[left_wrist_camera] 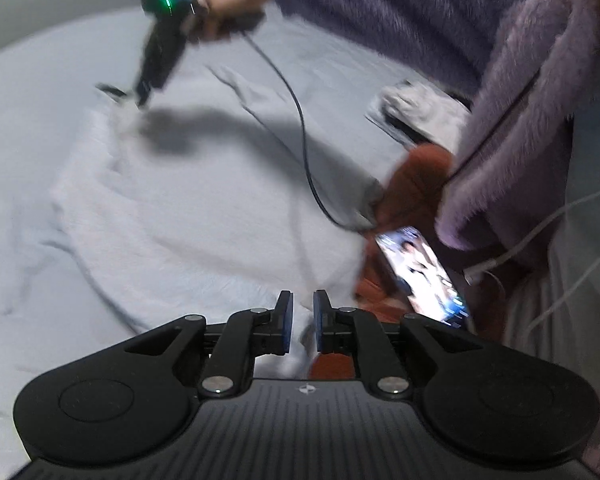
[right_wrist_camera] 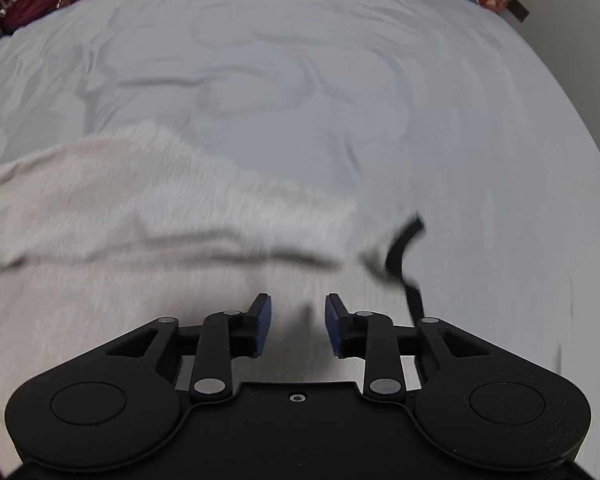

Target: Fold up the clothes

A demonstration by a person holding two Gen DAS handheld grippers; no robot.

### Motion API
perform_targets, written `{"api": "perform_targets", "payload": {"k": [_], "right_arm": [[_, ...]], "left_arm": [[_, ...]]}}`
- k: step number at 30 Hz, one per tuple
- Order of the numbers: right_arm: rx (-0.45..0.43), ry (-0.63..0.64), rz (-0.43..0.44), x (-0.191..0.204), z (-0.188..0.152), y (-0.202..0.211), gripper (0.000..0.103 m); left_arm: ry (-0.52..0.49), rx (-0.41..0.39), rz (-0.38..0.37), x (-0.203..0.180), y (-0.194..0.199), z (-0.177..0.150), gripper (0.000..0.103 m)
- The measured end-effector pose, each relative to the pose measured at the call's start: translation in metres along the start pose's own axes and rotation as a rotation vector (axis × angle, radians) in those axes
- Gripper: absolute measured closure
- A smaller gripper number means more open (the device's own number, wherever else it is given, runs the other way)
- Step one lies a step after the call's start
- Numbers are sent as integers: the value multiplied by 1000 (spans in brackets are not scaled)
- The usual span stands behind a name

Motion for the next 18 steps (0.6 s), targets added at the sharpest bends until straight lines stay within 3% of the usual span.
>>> {"api": "perform_targets", "payload": {"k": [2,6,12,16,18], "right_arm": [[23,-18,-7,7,-15,6,69],[51,-62,17,27,-41,17,68],[85,-137,92,86,-88,47,68],[108,-231,161,133,-116,63,61],[122,-267,206,162,-130,69,58]], "left_arm": [[-32,40,-8,-7,-11,-2,80],[-89,24,22,-14,-13,2,75],[-127,-28,188,-2,-23,28,74],[-257,36,240,-10,-54,40,74],[-321,110,256,-9,-82,44,74]]}}
Point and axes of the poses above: each gripper's, at about its wrist camera, not at the fingertips, and y roughly against the way its jaws point, x to its left, z to its top, the point moved 6 cm from there along -y, roughly the way its jaws point, and after that the axes turned 12 degrees about y, right-handed, at the moved point
